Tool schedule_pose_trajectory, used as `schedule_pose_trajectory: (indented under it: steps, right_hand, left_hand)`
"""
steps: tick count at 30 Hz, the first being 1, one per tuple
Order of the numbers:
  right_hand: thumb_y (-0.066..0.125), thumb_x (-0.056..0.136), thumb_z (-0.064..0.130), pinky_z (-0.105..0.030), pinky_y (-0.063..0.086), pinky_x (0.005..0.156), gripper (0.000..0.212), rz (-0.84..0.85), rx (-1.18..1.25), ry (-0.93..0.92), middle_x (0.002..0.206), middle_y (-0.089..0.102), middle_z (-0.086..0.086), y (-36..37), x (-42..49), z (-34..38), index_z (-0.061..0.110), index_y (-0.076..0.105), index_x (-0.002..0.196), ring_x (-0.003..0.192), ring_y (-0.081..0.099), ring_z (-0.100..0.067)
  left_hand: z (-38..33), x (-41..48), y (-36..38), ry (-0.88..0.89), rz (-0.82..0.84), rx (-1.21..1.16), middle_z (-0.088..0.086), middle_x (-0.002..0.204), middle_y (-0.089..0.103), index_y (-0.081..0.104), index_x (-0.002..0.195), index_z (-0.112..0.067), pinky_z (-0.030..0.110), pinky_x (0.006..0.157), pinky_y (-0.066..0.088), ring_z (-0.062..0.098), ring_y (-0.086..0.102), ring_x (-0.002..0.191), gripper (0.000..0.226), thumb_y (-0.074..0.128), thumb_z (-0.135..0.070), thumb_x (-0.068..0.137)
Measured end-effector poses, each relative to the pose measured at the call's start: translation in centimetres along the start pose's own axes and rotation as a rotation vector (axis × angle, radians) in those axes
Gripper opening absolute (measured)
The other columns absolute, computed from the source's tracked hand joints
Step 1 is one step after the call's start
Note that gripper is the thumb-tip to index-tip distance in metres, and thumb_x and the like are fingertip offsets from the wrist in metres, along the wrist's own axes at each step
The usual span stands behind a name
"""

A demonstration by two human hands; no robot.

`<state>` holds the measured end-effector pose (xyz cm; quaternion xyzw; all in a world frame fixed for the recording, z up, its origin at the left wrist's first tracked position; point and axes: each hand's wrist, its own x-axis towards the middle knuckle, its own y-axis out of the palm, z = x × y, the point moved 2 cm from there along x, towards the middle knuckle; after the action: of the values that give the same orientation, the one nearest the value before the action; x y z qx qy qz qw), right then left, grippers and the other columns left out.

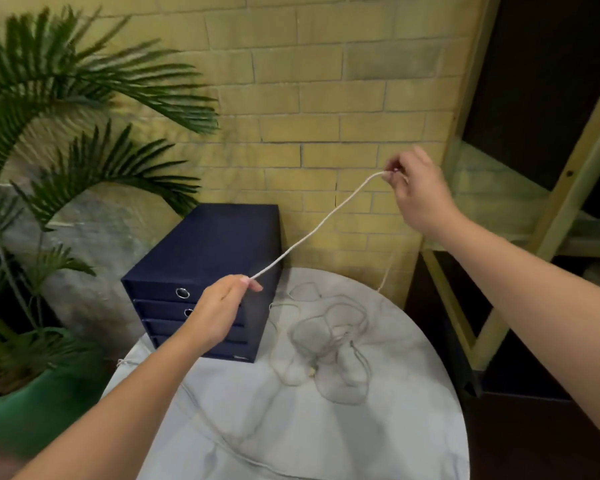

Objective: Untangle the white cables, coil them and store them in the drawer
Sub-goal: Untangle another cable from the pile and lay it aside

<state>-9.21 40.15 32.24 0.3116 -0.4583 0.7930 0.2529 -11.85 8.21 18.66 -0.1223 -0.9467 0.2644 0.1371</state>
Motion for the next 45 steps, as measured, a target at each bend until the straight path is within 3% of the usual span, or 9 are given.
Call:
schedule_pose_trajectory:
  steps: [6,11,16,19,21,23,26,33,45]
  right_hand:
    - [0.051,0.093,0.009,-0.019,0.035,0.075,0.009,-0.146,0.036,-0.205,0.093,0.045,-0.002,-1.2,2.8,3.9,0.001,0.056,0.094,0.085,0.039,-0.008]
    - [0.049,0.095,0.012,-0.037,0.046,0.086,0.023,0.358,-0.063,0.098,0.110,0.058,-0.009,2.2,-0.9,1.6,0.012,0.051,0.117,0.100,0.056,-0.027]
    - [0.061,0.089,0.015,-0.028,0.016,0.114,0.068,0.579,-0.016,-0.011,0.155,0.018,-0.002,5.8,-6.3,4.5,0.020,0.026,0.146,0.140,0.022,-0.020]
    - [0.058,0.093,0.022,-0.023,0.025,0.106,0.046,0.748,0.069,-0.131,0.144,0.043,-0.003,7.7,-8.0,7.1,0.020,0.045,0.137,0.128,0.039,-0.014]
    - [0.054,0.095,0.026,-0.032,0.044,0.086,0.010,0.830,0.117,-0.062,0.106,0.067,-0.004,8.6,-8.7,7.9,0.025,0.063,0.100,0.095,0.058,-0.017]
    - [0.052,0.096,0.027,-0.038,0.049,0.075,0.026,0.792,0.145,0.029,0.080,0.069,-0.001,8.8,-8.8,8.0,0.030,0.055,0.070,0.077,0.061,-0.018]
    - [0.053,0.094,0.029,-0.038,0.048,0.068,0.033,0.676,0.055,0.036,0.064,0.062,0.004,8.2,-8.4,8.3,0.030,0.050,0.062,0.064,0.056,-0.017]
    - [0.052,0.093,0.032,-0.036,0.048,0.065,0.020,0.563,-0.108,-0.192,0.081,0.069,0.000,7.1,-9.0,10.4,0.020,0.067,0.087,0.076,0.059,-0.019]
    - [0.060,0.090,0.030,-0.030,0.042,0.060,0.017,0.346,-0.109,0.028,0.076,0.068,-0.001,4.6,-7.2,8.6,0.017,0.070,0.087,0.070,0.055,-0.019]
  left_hand:
    - [-1.3,0.2,-1.1,0.006,-0.095,-0.038,-0.004,0.073,0.054,0.066,0.091,-0.026,0.024,0.062,0.041,0.009,0.049,0.064,0.025,0.043,-0.029,0.101]
    - [-1.5,-0.3,-1.6,0.018,-0.118,-0.009,-0.003,0.069,0.054,0.069,0.096,-0.027,0.024,0.061,0.042,0.009,0.051,0.064,0.024,0.046,-0.027,0.100]
    - [-3.6,-0.7,-0.8,0.073,-0.051,0.117,-0.004,0.069,0.062,0.070,0.094,-0.031,0.028,0.063,0.046,0.010,0.056,0.065,0.021,0.050,-0.027,0.099]
    - [-5.0,-1.0,0.3,0.195,-0.037,0.213,-0.013,0.065,0.059,0.072,0.096,-0.025,0.013,0.057,0.038,-0.001,0.054,0.064,0.019,0.053,-0.026,0.098]
    - [-5.5,-1.1,0.8,0.263,-0.047,0.274,-0.018,0.066,0.058,0.072,0.096,-0.024,0.011,0.058,0.036,-0.005,0.055,0.069,0.019,0.053,-0.026,0.098]
    - [-5.6,-1.2,1.0,0.296,-0.061,0.340,-0.018,0.071,0.060,0.071,0.097,-0.025,0.013,0.059,0.035,-0.003,0.055,0.071,0.021,0.051,-0.028,0.098]
    - [-5.9,-1.6,1.2,0.288,-0.086,0.346,-0.017,0.068,0.056,0.069,0.099,-0.020,0.013,0.055,0.034,-0.001,0.052,0.065,0.023,0.048,-0.027,0.099]
    - [-5.4,-1.2,1.2,0.082,-0.060,0.272,-0.004,0.073,0.063,0.067,0.100,-0.018,0.021,0.055,0.041,0.009,0.056,0.065,0.027,0.043,-0.029,0.102]
    - [-7.0,-2.1,0.4,0.066,0.136,-0.017,0.000,0.088,0.072,0.065,0.104,-0.017,0.011,0.069,0.050,0.003,0.068,0.072,0.020,0.047,-0.010,0.099]
